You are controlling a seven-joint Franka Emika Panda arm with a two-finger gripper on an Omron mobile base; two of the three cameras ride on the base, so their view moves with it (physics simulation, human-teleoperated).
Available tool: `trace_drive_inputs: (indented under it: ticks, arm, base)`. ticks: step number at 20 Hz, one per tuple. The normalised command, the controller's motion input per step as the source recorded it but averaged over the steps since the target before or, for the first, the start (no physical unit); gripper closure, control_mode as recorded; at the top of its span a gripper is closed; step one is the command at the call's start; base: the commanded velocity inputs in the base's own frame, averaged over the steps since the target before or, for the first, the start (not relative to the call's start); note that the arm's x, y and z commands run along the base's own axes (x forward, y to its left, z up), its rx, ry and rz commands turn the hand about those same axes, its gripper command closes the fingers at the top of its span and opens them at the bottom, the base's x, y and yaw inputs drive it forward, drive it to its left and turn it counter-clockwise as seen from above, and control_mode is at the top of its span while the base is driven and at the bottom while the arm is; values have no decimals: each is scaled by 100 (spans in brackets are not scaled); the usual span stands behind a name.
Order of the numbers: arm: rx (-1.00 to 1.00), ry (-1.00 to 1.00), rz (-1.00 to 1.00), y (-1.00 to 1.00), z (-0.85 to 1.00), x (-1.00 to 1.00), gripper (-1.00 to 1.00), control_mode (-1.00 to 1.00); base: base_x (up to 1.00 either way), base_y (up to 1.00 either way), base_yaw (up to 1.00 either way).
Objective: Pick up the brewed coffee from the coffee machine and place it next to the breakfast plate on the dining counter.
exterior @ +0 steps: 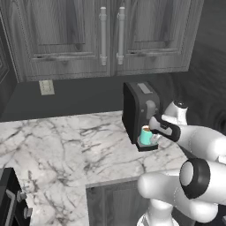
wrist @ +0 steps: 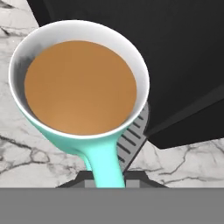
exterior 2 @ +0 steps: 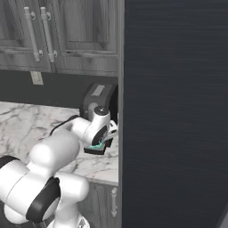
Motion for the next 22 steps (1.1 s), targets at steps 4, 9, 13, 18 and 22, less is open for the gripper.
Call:
trace_drive_inputs:
  ticks: [4, 9, 13, 18, 22]
  arm:
    - [-4, -8, 11, 12, 5, -84, 100, -100]
    - [-7, -12, 13, 20, 42, -82, 100, -100]
    - [-2, -8, 17, 23, 95, -39, 100, -100]
    - [0, 0, 20, 9, 100, -40, 100, -100]
    - [0, 1, 20, 1, 84, -32, 100, -100]
  base:
    - [0, 0, 0]
    - [0, 0, 0]
    - [0, 0, 0]
    - [0, 0, 0]
    - [0, 0, 0]
